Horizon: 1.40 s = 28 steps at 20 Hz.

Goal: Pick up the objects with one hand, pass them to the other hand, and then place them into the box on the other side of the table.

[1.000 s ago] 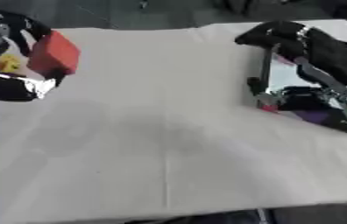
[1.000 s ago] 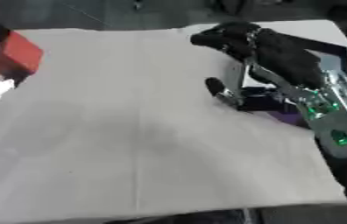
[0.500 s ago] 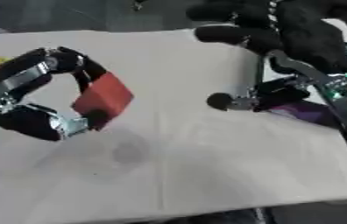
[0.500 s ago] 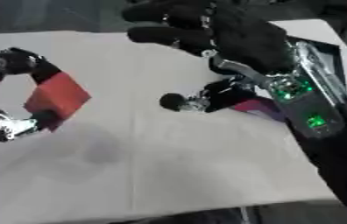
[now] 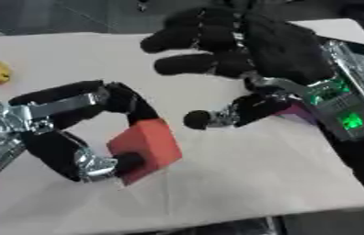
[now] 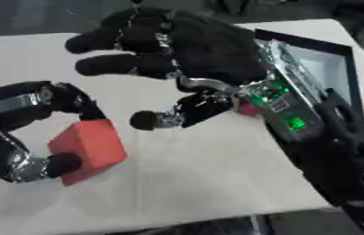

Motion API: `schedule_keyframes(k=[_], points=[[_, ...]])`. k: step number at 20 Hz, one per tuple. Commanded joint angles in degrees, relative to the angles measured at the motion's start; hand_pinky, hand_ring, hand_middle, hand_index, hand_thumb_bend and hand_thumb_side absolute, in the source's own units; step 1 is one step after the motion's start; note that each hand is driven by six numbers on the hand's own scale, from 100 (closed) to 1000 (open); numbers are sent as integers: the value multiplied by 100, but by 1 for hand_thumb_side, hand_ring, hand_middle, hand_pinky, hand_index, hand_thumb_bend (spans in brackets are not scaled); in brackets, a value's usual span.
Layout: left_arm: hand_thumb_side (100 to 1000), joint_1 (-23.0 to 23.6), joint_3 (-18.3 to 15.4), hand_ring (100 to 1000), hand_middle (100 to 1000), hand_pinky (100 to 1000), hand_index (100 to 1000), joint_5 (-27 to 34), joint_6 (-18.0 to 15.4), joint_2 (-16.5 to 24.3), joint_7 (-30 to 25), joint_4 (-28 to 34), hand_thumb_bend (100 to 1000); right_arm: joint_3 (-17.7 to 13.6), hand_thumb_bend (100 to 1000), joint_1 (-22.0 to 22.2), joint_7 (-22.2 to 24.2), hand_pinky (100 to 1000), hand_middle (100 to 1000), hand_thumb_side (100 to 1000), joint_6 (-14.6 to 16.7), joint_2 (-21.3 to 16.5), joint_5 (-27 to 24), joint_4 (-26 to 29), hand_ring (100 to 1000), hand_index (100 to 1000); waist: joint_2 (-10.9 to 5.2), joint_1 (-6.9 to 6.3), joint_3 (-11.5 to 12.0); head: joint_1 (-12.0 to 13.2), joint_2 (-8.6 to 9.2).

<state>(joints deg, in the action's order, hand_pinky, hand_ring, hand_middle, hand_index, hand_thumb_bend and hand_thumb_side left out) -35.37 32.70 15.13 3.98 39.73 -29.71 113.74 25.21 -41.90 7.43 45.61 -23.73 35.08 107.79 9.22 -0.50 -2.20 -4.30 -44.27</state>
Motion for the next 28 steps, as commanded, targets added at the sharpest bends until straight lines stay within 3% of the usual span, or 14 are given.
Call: schedule_keyframes(k=[1, 11, 18, 22, 28], points=[[461, -154, 21, 490, 475, 730, 567, 89, 11, -16, -145, 85, 100, 43, 250, -116, 175, 874, 892, 120, 53, 39, -139, -44, 851, 1000, -85, -3, 15, -66, 15], [452, 75, 37, 492, 477, 731, 569, -355, 92, 163, -49, 85, 100, -118, 217, 302, 423, 872, 879, 130, 0, -592, -671, 665, 840, 1000, -63, -6, -4, -120, 15], [443, 268, 38, 494, 480, 731, 572, -680, 136, 284, 62, 85, 100, -161, 202, 310, 511, 873, 880, 137, 10, -635, -756, 680, 841, 1000, -62, -4, -10, -136, 15], [433, 291, 2, 492, 478, 729, 570, -814, 212, 270, 270, 85, 100, -108, 128, 298, 606, 865, 883, 115, -12, -620, -866, 680, 841, 1000, -64, 1, 5, -159, 15], [381, 184, -68, 495, 482, 731, 573, -1177, 196, 145, 804, 85, 100, 35, 100, 319, 1173, 841, 889, 100, -285, -573, -1389, 588, 842, 1000, -65, 13, 45, -207, 15]])
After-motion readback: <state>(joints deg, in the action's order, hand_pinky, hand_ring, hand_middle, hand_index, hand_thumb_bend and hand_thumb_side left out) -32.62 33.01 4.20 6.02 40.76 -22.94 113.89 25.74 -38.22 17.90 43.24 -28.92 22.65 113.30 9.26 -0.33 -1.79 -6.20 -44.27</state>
